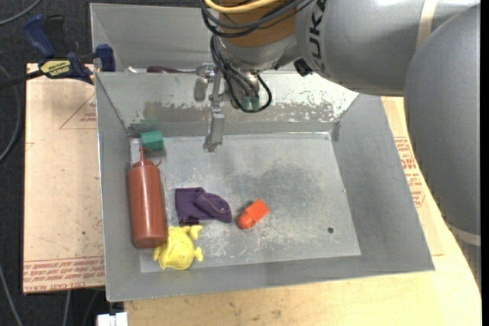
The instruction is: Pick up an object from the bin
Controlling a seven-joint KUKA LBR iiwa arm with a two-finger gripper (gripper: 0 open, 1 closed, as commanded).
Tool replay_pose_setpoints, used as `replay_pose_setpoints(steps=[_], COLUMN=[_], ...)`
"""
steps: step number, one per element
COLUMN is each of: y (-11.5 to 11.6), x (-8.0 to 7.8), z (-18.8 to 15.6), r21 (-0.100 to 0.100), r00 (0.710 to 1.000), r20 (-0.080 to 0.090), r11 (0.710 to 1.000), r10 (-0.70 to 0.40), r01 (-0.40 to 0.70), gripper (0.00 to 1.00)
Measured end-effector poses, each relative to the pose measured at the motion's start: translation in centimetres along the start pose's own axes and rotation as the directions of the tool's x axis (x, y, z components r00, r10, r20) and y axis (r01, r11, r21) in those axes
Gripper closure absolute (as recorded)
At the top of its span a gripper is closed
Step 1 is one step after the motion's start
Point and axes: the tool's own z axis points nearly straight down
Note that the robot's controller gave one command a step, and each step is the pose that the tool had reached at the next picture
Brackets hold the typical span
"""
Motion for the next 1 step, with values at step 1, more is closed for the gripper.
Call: replay_pose_setpoints(steps=[1], y=[-0.1], x=[-0.15], z=[-0.56], r21=[-0.001], r00=[1.0], r20=[0.008], r11=[1.0], r10=[0.003], r01=[-0.003], gripper=[0.0])
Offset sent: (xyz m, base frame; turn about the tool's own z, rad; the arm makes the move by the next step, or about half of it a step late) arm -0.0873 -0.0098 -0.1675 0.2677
